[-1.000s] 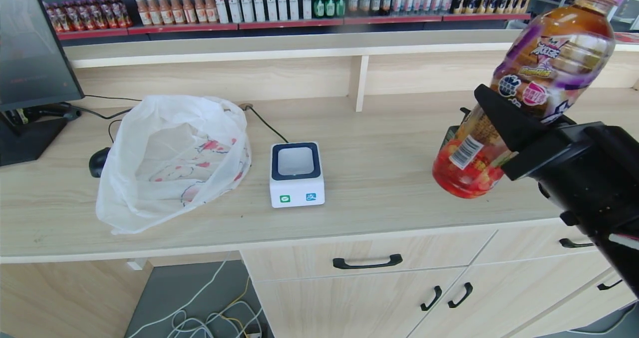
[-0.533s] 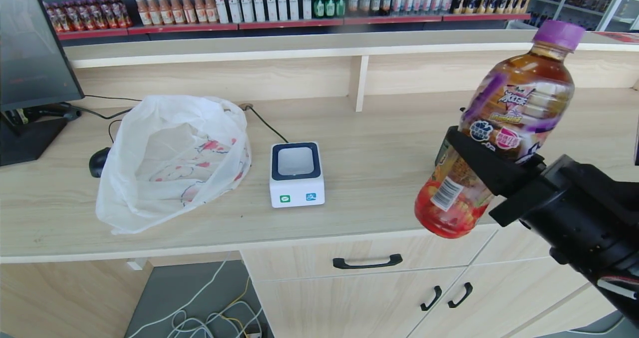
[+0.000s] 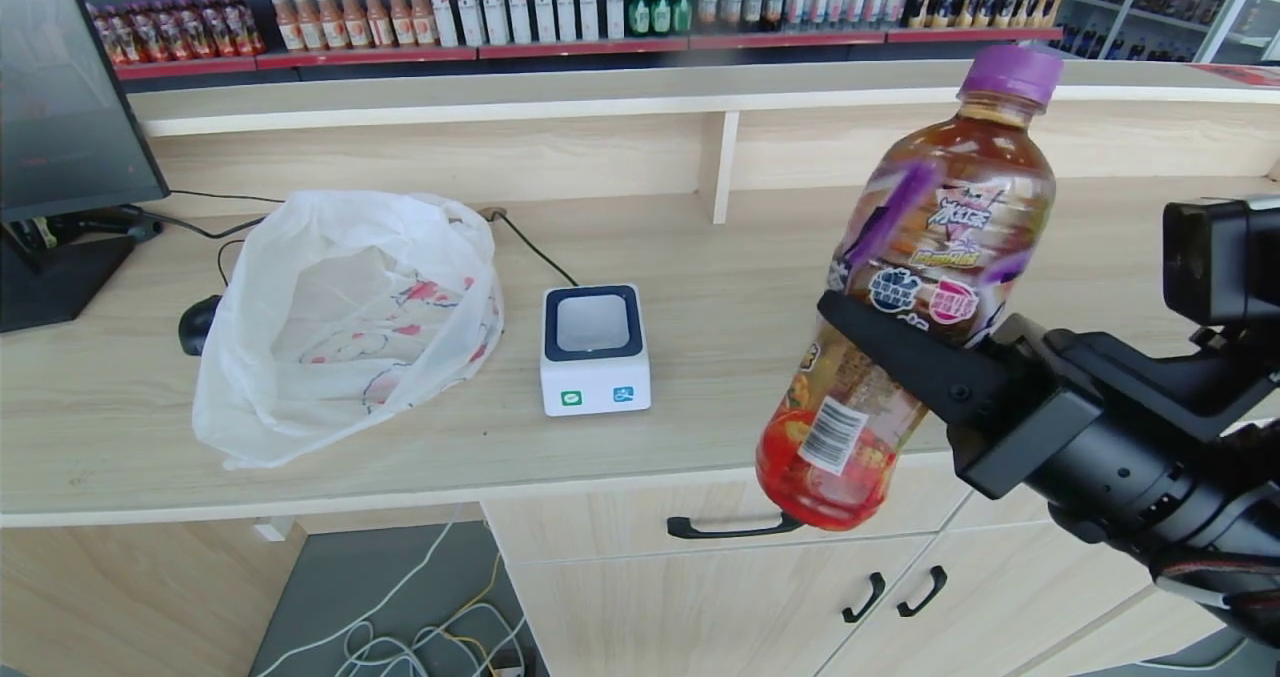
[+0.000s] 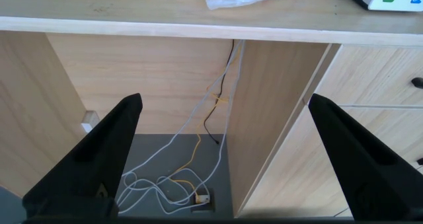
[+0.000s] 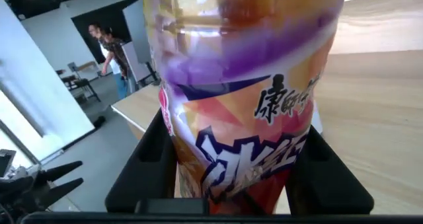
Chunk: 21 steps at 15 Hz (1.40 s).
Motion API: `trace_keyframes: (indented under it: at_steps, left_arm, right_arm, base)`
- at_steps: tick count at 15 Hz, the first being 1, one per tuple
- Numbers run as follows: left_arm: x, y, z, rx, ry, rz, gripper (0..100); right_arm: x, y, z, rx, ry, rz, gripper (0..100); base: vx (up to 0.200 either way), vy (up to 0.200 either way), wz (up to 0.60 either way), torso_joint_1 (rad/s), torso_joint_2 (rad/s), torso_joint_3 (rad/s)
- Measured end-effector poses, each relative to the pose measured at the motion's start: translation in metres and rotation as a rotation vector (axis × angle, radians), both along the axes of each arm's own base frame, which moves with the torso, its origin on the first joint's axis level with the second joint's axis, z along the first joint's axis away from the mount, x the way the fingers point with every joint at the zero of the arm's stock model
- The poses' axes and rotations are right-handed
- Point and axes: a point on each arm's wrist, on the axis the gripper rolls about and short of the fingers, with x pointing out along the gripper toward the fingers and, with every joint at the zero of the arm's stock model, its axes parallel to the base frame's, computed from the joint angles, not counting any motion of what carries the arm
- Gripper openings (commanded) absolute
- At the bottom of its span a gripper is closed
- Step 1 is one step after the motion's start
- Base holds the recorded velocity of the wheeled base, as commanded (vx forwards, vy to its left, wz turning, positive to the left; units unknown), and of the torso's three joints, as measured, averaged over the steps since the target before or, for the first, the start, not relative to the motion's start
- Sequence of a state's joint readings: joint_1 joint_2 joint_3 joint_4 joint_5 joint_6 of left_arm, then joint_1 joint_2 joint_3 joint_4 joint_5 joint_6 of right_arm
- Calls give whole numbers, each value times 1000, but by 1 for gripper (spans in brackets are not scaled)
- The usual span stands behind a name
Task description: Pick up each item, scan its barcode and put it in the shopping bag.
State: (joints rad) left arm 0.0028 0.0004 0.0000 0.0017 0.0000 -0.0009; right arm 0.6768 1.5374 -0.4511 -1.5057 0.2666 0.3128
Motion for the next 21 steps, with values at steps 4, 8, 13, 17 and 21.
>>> trace_keyframes:
  at_steps: [4, 8, 13, 17, 21]
  left_arm:
    - [0, 0, 0, 0, 0, 0, 100]
    - [0, 0, 0, 0, 0, 0, 100]
    - [0, 0, 0, 0, 0, 0, 100]
    - [0, 0, 0, 0, 0, 0, 100]
    - [0, 0, 0, 0, 0, 0, 100]
  right_arm:
    - [3, 10, 15, 24, -39, 146, 0]
    - [-1, 20, 20, 72, 21, 253, 0]
    - [4, 35, 34, 90, 0, 381, 0]
    - [6, 39, 32, 86, 4, 389, 0]
    - [7, 39, 32, 85, 8, 390, 0]
  base:
    - [0, 0, 0, 0, 0, 0]
    - [0, 0, 0, 0, 0, 0]
    - [0, 0, 0, 0, 0, 0]
    - [0, 0, 0, 0, 0, 0]
    - [0, 0, 0, 0, 0, 0]
